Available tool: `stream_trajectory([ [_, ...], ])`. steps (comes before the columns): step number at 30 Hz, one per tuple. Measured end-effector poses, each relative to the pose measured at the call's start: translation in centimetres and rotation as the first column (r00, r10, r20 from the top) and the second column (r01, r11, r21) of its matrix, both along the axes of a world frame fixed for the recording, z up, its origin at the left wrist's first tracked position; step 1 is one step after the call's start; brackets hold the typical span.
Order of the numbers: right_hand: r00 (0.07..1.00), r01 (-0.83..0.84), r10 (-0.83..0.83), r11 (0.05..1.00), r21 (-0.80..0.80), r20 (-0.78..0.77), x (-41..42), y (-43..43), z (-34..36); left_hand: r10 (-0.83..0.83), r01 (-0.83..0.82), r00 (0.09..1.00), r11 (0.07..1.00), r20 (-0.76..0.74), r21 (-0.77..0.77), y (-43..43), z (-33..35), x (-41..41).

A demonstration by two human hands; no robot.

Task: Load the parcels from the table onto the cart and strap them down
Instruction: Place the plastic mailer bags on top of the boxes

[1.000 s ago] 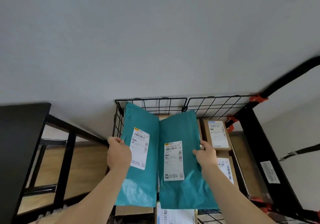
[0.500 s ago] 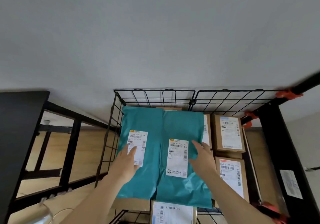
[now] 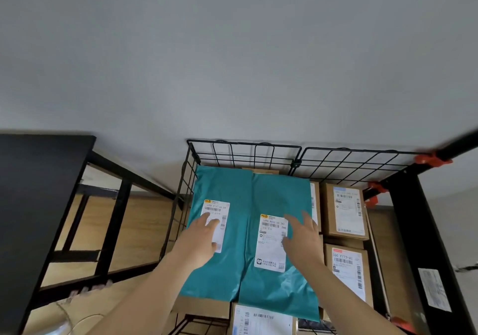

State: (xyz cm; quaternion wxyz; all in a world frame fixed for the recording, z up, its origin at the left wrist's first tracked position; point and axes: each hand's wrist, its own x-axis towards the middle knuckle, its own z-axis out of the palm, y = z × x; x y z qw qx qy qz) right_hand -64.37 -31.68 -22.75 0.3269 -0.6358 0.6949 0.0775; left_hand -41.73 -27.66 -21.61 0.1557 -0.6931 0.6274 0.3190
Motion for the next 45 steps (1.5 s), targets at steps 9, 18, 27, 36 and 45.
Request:
stream_trajectory([
  [9, 0.95, 0.257, -0.265, 0.964, 0.072, 0.166, 2.1, 1.3, 1.2, 0.141, -0.15, 0.979, 0.987, -0.15, -0.05, 0.1, 0.9, 2.1],
  [18, 0.904, 0.399, -0.424, 0.882, 0.249, 0.054, -2.2, 2.4, -2.3, 0.487, -0.453, 0.858, 0.867, -0.162, 0.207, 0.5, -4.3, 1.2],
  [27, 0.964, 0.266, -0.263, 0.953, 0.146, -0.04, -0.8, 2.2, -1.6, 0.381, -0.357, 0.915, 0.918, -0.132, 0.175, -0.8, -3.1, 0.1],
  [36, 0.977, 0.176, -0.167, 0.983, -0.053, 0.133, 3.4, 2.3, 4.6, 0.102, -0.133, 0.969, 0.983, -0.226, -0.126, -0.5, 3.4, 1.6],
  [45, 0.96, 0.125, -0.063, 0.968, -0.216, 0.273, 12.2, 7.1, 13.6, 0.022, -0.165, 0.939, 0.904, -0.343, -0.394, 4.5, 12.2, 7.4],
])
